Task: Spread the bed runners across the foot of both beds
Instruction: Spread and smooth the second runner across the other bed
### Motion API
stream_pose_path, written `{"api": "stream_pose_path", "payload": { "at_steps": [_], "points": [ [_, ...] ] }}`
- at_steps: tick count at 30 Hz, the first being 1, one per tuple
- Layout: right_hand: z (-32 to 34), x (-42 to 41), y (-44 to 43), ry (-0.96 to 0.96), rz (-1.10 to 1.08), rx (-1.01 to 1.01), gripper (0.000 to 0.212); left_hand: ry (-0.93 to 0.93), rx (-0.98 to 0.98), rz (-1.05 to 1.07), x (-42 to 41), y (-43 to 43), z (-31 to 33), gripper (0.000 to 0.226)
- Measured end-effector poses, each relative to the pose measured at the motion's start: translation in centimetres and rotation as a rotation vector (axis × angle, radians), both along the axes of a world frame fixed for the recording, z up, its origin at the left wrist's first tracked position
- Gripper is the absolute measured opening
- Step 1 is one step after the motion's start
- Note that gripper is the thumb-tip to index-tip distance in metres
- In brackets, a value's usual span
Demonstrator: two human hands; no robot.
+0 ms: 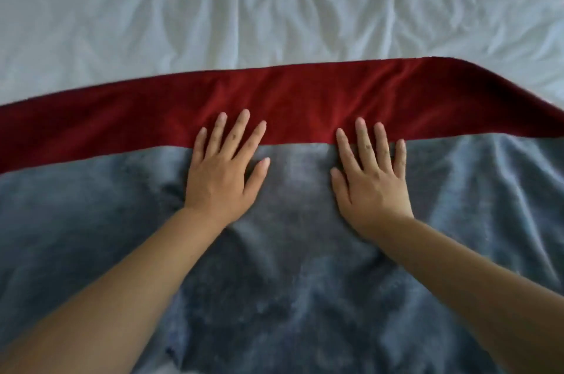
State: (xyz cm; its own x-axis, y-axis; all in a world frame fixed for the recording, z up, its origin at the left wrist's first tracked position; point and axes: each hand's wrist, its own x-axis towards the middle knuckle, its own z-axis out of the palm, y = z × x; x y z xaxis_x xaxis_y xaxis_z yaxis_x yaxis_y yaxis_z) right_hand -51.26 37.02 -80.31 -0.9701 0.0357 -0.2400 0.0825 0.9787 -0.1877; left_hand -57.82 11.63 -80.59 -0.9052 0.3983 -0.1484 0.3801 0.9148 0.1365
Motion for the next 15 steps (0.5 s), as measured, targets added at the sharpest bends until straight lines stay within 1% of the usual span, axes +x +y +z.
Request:
{"api": "stream_pose_path", "payload": {
  "at_steps": [4, 7, 12, 15],
  "points": [
    [-0.6, 9.9, -8.9, 0.055, 0.177, -0.171, 0.069, 0.006, 0.059, -0.031, 10.6, -6.6, -0.6, 0.063],
    [-0.2, 14.8, -14.8, 0.043, 0.284, -0.254, 0.071, -0.015, 0.052, -0.029, 15.6, -10.2, -0.3, 0.062],
    [0.6, 16.9, -22.0, -0.008, 0.406, -0.273, 0.078, -0.041, 0.094, 0.015, 18.4, -13.9, 0.8, 0.057],
    [0.8, 17.1, -25.0, 0.006, 0.499, -0.335, 0.082, -0.024, 0.12, 0.104, 20.1, -18.7, 1.3, 0.058]
  ]
}}
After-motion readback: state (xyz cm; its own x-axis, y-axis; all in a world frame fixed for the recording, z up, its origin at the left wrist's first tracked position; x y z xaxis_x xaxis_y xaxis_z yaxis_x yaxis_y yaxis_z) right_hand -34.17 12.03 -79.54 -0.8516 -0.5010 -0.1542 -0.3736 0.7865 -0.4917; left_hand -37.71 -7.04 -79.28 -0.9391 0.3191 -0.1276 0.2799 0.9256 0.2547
